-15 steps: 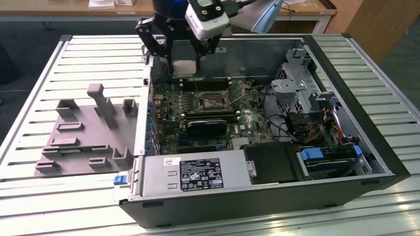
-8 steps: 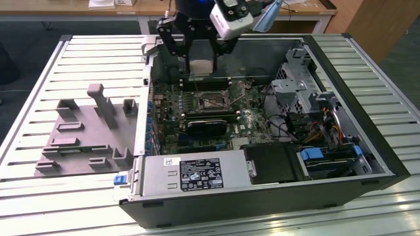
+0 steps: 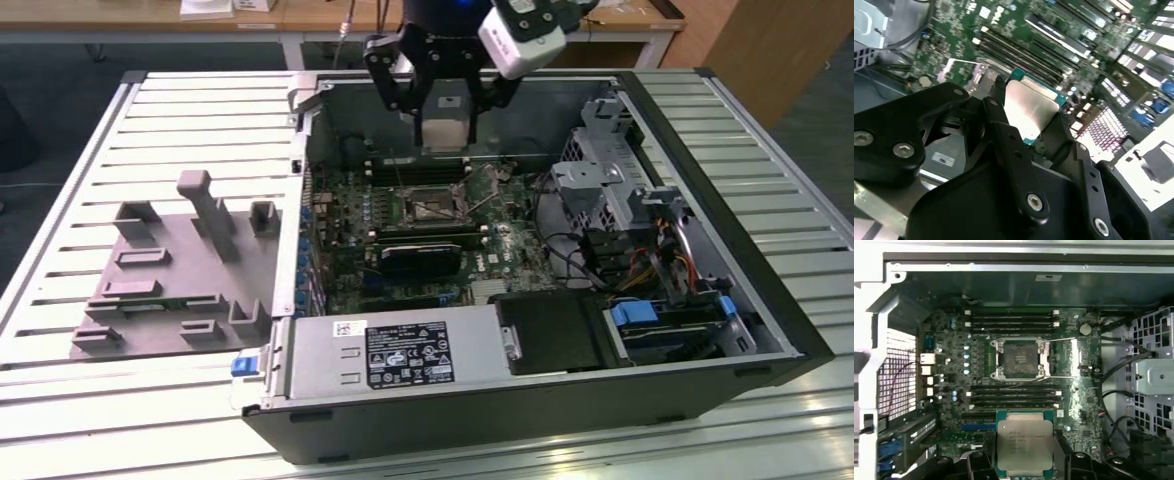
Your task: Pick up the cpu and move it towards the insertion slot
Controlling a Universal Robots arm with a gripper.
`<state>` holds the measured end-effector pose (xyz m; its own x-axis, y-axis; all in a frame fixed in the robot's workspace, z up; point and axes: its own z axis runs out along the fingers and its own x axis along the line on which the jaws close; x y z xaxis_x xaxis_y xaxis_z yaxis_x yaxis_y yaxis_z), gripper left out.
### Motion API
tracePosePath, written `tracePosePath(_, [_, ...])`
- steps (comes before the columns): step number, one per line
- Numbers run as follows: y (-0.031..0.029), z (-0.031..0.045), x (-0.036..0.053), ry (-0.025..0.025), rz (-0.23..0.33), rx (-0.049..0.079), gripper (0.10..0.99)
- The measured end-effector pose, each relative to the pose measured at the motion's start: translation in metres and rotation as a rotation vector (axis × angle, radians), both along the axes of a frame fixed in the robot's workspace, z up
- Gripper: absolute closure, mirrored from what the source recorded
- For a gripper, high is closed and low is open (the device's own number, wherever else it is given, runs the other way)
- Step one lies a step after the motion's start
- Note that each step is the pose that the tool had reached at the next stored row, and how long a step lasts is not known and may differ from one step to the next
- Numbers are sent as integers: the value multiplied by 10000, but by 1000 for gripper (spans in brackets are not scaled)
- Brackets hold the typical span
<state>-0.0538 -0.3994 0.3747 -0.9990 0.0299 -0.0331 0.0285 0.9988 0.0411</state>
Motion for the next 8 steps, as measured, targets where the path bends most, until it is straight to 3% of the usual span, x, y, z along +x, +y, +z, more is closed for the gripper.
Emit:
tracePosePath(4, [54, -14, 147, 0, 0, 0, 549])
tracePosePath(8, [163, -36, 190, -1, 0, 0, 549])
